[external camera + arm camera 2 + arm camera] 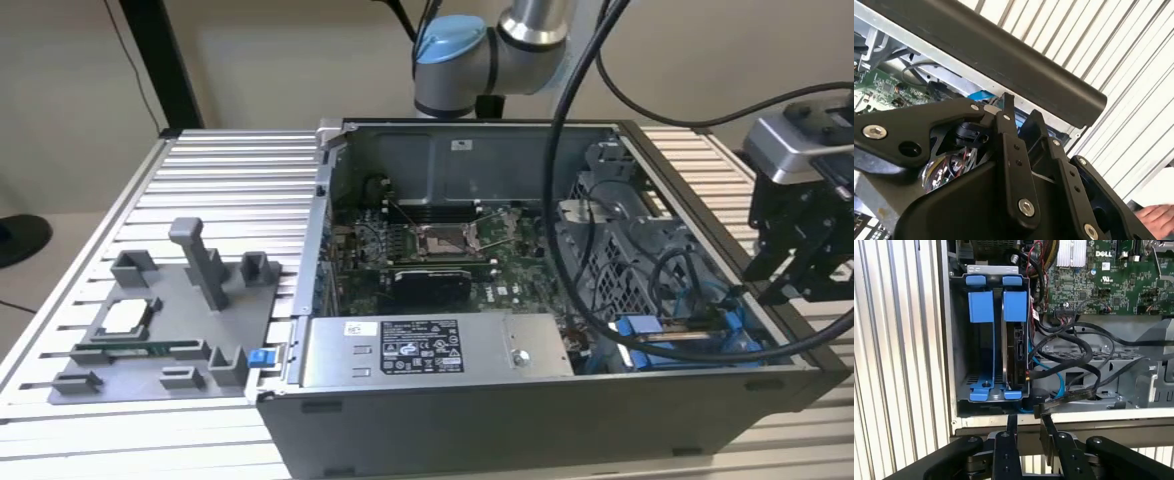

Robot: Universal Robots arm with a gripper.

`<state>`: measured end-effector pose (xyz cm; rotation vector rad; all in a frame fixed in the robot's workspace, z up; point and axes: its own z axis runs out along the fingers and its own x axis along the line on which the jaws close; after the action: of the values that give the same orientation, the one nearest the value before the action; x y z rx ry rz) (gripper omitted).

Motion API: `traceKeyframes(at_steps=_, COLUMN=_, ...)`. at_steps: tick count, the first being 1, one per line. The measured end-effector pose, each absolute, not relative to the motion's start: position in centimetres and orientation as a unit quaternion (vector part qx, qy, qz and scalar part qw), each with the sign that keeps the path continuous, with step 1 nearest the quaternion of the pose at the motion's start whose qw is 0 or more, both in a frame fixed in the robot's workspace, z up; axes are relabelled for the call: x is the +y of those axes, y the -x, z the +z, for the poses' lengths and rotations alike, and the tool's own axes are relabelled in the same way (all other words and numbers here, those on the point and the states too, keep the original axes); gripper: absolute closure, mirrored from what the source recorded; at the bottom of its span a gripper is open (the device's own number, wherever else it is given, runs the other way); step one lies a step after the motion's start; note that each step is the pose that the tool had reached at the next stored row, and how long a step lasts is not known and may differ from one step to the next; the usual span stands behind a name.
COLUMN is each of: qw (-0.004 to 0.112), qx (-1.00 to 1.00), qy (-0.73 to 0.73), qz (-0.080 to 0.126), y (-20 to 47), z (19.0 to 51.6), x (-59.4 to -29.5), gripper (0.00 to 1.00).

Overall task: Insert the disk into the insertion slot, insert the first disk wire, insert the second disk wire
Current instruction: 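Insert the second disk wire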

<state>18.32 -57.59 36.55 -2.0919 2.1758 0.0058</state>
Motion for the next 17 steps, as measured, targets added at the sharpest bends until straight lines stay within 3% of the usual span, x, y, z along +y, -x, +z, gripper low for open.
traceKeyframes(at_steps=3, qw=0.042, qx=0.721, qy=0.691, qz=0.021, y=-18.6, z=36.5, x=-57.6, gripper=0.00)
traceKeyframes(at_steps=6, qw=0.030, qx=0.722, qy=0.691, qz=0.034, y=-19.1, z=36.5, x=-57.6, gripper=0.00)
traceKeyframes(at_steps=17, qw=0.014, qx=0.722, qy=0.689, qz=0.062, y=-20.1, z=36.2, x=-57.6, gripper=0.00)
